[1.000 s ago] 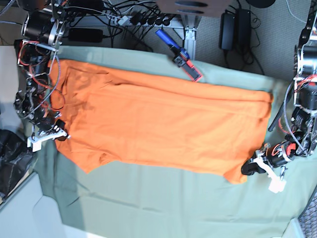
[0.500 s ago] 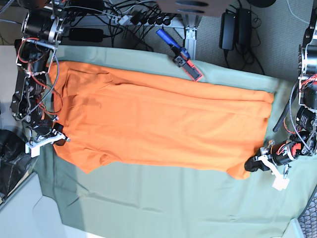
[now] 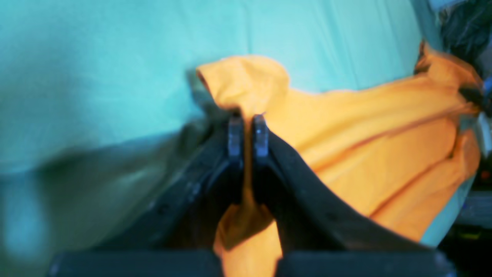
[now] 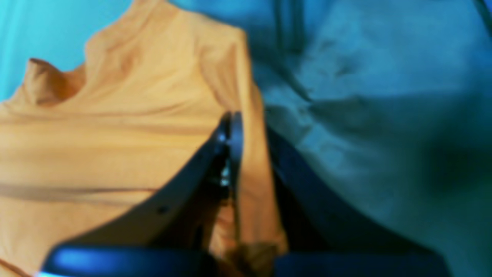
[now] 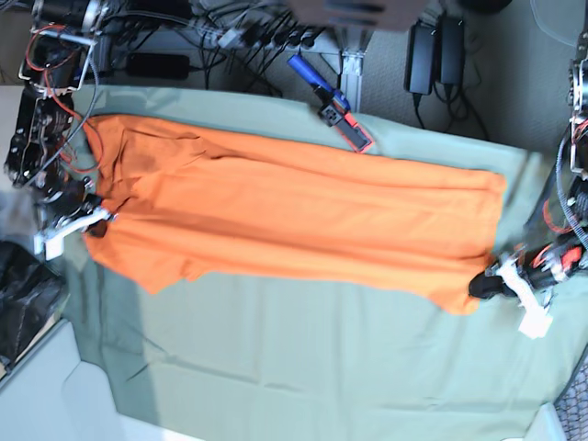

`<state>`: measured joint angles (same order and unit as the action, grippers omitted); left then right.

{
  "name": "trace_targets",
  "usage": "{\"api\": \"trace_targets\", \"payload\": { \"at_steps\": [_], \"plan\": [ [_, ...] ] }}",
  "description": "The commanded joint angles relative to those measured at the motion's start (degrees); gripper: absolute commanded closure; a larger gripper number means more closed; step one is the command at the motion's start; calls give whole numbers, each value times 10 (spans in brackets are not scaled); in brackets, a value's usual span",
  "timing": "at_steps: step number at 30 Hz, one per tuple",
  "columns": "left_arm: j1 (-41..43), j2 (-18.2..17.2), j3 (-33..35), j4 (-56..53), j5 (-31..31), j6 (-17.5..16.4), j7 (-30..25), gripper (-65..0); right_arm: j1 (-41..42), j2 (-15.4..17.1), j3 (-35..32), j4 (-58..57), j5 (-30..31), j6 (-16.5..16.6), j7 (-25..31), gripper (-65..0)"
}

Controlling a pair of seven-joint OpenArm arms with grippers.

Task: Fold the T-shirt properly
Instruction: 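Fold the grasped edge over the shirt toward the first fold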

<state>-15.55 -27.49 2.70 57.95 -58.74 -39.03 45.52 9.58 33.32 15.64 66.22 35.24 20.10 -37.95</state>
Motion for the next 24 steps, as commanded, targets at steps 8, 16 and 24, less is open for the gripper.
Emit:
{"api": "trace_targets", "payload": {
  "at_steps": [8, 16, 24],
  "plan": [
    [42, -19, -4, 89, -2, -10, -8, 0, -35, 19, 25, 12, 3, 43, 22, 0],
    [46, -19, -4, 89, -2, -10, -11, 0, -56, 18, 26, 12, -3, 43, 28, -436],
    [47, -19, -4, 89, -2, -10, -11, 0, -50, 18, 106, 64, 24, 43, 26, -437]
  ]
}}
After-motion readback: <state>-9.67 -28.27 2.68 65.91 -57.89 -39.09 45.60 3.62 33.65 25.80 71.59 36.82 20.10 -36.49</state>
